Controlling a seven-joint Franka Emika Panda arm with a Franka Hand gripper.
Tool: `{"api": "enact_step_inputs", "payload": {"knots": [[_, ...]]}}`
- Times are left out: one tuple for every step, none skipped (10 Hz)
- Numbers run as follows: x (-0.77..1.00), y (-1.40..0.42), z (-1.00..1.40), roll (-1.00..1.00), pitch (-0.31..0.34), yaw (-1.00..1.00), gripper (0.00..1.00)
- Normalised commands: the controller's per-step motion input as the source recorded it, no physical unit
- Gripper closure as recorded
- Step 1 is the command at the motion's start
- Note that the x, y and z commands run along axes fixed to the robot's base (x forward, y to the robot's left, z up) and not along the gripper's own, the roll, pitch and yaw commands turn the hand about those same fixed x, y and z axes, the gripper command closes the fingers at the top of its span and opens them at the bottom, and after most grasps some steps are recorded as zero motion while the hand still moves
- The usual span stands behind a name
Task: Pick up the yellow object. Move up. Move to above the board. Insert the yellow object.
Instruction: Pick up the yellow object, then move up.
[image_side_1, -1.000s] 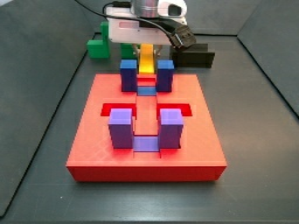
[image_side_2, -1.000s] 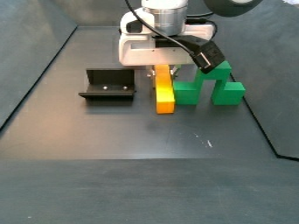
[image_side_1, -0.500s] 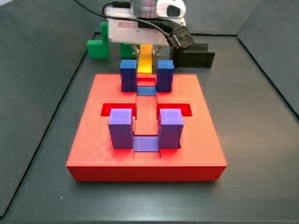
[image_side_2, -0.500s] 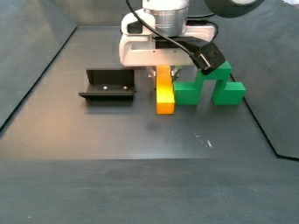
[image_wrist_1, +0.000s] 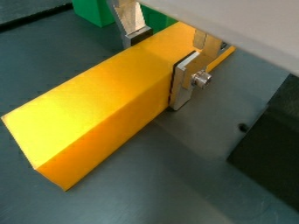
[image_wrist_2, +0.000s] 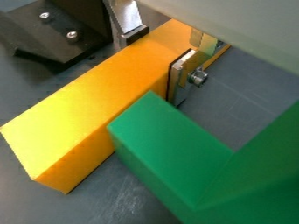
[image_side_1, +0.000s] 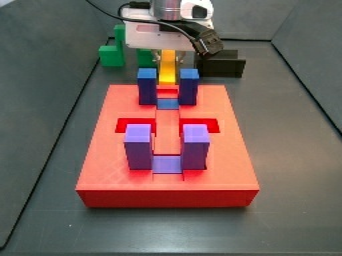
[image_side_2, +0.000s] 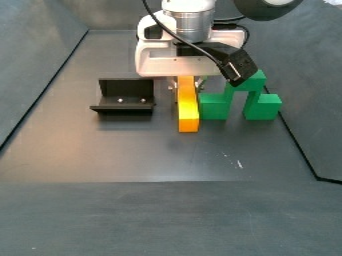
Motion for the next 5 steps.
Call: {"api": "enact_step_inputs", "payload": {"knots": [[0.0,0.0,0.0,0.0,0.0,0.0,1.0],[0.0,0.0,0.83,0.0,0.0,0.0,1.0],[-0.05,-0.06,0.73,-0.01,0.038,-0.02,1.0],[-0.07,-0.05,0.6,0.0,0.035,-0.02,1.0],[-0.04,-0.02,0.24,0.01,-0.011,-0.01,1.0]]}}
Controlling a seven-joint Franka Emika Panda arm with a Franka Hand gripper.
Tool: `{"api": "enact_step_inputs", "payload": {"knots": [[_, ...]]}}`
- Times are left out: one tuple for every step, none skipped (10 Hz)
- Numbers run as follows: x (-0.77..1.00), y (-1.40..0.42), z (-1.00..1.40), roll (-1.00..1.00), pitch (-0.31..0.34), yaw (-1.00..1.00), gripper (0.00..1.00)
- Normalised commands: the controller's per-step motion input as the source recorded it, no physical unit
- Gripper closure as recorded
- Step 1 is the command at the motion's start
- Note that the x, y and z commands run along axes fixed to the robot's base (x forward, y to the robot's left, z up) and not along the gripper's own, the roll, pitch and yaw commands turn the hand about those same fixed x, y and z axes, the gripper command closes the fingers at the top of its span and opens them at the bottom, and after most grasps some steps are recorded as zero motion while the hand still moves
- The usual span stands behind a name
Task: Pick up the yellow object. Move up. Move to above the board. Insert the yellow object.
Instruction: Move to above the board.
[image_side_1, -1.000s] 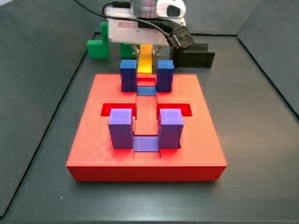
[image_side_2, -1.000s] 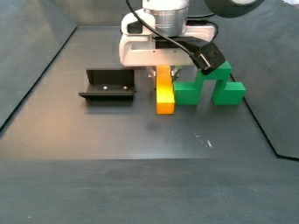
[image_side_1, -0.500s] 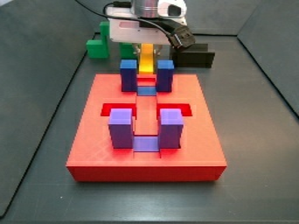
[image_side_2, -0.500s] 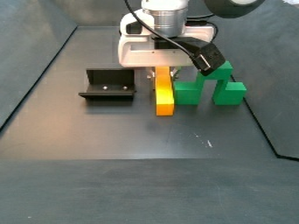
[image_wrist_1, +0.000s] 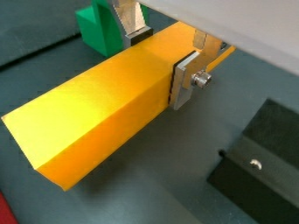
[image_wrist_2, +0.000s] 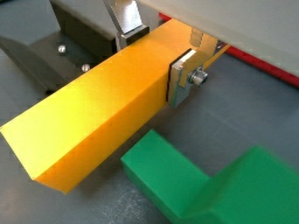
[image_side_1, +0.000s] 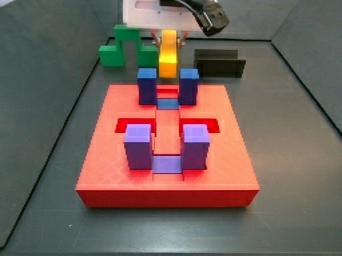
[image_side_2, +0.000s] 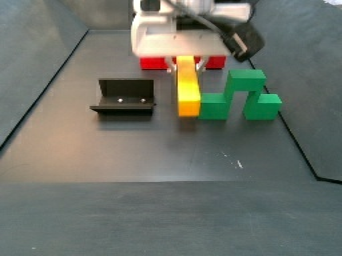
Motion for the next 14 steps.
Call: {"api": "enact_step_inputs", "payload": {"knots": [[0.0,0.0,1.4,0.0,0.0,0.0,1.0],[-0.01,0.0,1.4,0.0,0.037,0.0,1.0],[-0.02,0.0,1.4,0.01,0.043,0.0,1.0],[0.0,0.01,1.4,0.02,0.005,0.0,1.0],[0.01,0.01,1.4,0.03,0.032,0.0,1.0],[0.0,0.01,1.4,0.03,0.06,0.0,1.0],[0.0,0.01,1.4,0.03,0.054,0.0,1.0],[0.03,0.0,0.91,0.03,0.054,0.0,1.0],[0.04,0.0,0.57,0.02,0.064,0.0,1.0],[0.04,0.0,0.32,0.02,0.067,0.0,1.0],[-0.02,-1.4,0.25,0.01,0.164,-0.06,1.0],[-0.03,-1.4,0.22,0.02,0.148,-0.05,1.0],[-0.02,-1.4,0.23,0.03,0.118,-0.03,1.0],[-0.01,-1.4,0.24,-0.01,0.11,0.0,1.0]]}}
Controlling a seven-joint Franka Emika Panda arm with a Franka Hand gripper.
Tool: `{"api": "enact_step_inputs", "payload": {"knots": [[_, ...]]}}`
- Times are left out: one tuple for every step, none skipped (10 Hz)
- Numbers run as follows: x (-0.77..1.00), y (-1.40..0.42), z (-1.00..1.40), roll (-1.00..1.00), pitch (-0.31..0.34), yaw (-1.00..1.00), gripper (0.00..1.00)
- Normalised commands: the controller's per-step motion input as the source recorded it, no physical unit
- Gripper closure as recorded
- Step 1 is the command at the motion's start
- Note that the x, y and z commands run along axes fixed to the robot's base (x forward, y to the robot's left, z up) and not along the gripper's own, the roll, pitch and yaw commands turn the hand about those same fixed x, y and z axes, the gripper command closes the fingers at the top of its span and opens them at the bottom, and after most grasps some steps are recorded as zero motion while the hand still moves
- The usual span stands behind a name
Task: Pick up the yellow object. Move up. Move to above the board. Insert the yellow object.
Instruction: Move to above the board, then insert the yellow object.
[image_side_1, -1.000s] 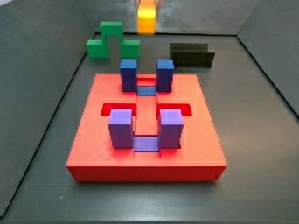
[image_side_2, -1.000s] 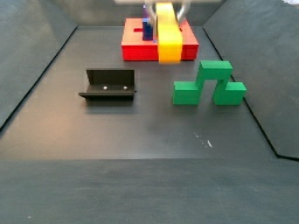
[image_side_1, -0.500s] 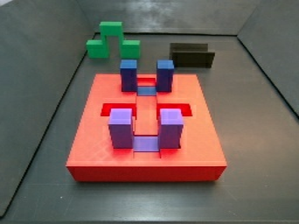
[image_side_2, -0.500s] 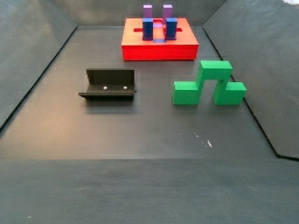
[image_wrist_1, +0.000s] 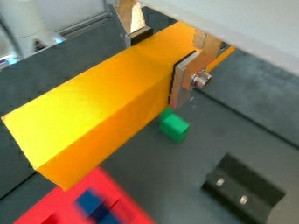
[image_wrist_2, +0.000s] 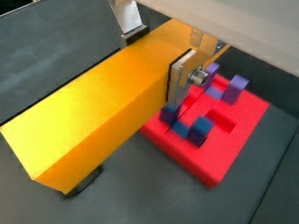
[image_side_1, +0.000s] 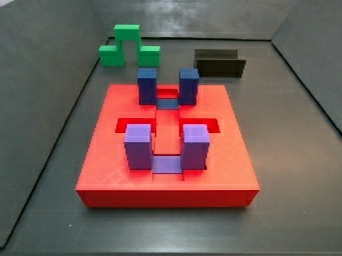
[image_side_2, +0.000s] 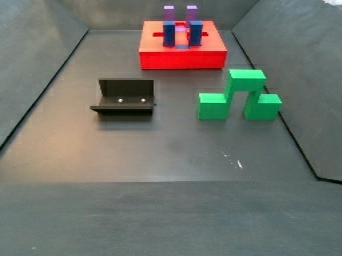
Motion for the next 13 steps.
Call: {"api": "enact_step_inputs", "payload": {"knots": [[0.0,-1.4,0.25,0.0,0.103,-0.01,1.0],[0.02,-1.4,0.25,0.01,0.104,0.01,1.0],[0.06,-1.4,0.25,-0.01,0.115,0.0,1.0],[0.06,-0.9,0.17,0.01,0.134,0.01,1.0],[0.09,-0.36,0.08,0.01,0.152,0.01,1.0],[0.02,0.0,0.0,0.0,0.0,0.0,1.0],[0.06,0.0,-0.18,0.0,0.0,0.0,1.0],[0.11,0.0,-0.45,0.02,-0.046,0.0,1.0],[0.16,0.0,-0.65,0.03,-0.109,0.0,1.0],[0.19,-0.02,-0.71,0.04,-0.126,0.0,1.0],[0.2,-0.03,-0.71,0.01,-0.133,0.0,1.0],[0.17,-0.01,-0.71,0.0,-0.133,0.0,1.0],[0.09,-0.02,-0.74,0.0,-0.153,0.0,1.0]]}}
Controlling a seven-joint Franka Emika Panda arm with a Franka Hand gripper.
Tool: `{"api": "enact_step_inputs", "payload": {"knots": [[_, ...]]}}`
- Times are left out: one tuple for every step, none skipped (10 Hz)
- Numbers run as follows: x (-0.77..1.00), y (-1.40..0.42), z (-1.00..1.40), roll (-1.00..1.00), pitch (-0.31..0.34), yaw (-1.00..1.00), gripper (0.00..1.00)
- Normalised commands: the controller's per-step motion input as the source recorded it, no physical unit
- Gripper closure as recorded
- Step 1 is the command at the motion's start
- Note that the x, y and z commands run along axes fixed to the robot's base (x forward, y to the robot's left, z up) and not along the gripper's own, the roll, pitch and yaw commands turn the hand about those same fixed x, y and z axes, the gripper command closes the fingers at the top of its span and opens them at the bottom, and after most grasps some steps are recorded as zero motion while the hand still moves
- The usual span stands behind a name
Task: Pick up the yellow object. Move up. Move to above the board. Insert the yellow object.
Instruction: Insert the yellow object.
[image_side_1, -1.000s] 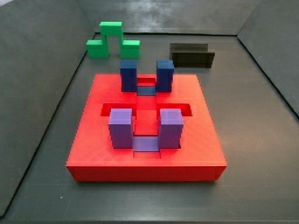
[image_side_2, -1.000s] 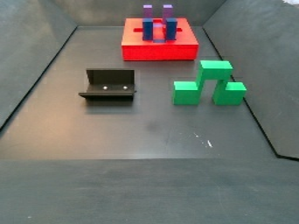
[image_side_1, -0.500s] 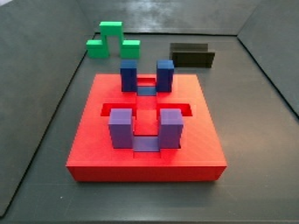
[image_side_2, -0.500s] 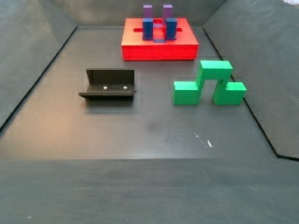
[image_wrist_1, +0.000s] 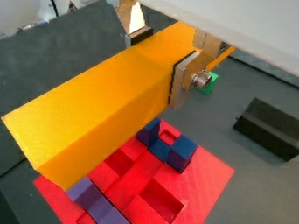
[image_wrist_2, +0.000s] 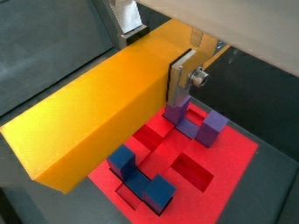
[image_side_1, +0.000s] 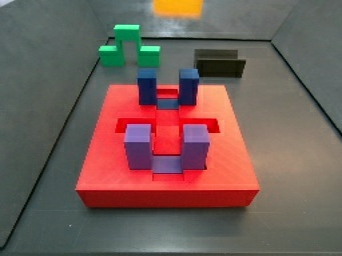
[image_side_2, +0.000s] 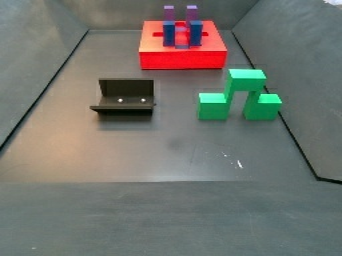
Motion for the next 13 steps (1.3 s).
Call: {"api": "enact_step_inputs", "payload": {"knots": [[0.14,0.0,-0.77,0.01,-0.146,0.0,1.0],[0.23,0.0,-0.8,0.07,-0.133,0.1,1.0],[0.29,-0.04,-0.75,0.13,-0.133,0.2,1.0],[0.23,-0.07,-0.7,0.15,-0.161,0.28,1.0],[0.15,-0.13,-0.59,0.21,-0.174,0.28,1.0],[0.0,-0.17,-0.43,0.21,-0.111,0.14,1.0],[-0.11,-0.12,-0.34,0.15,-0.077,0.0,1.0],[-0.18,-0.04,-0.27,0.05,-0.061,0.0,1.0],[-0.15,-0.01,-0.24,0.0,-0.061,0.0,1.0],[-0.07,-0.01,-0.23,0.0,-0.06,0.0,1.0],[-0.05,-0.05,-0.22,-0.01,-0.073,0.0,1.0],[-0.12,-0.19,-0.12,0.0,-0.1,0.03,1.0],[-0.07,-0.23,-0.1,0.01,-0.094,0.06,1.0]]}}
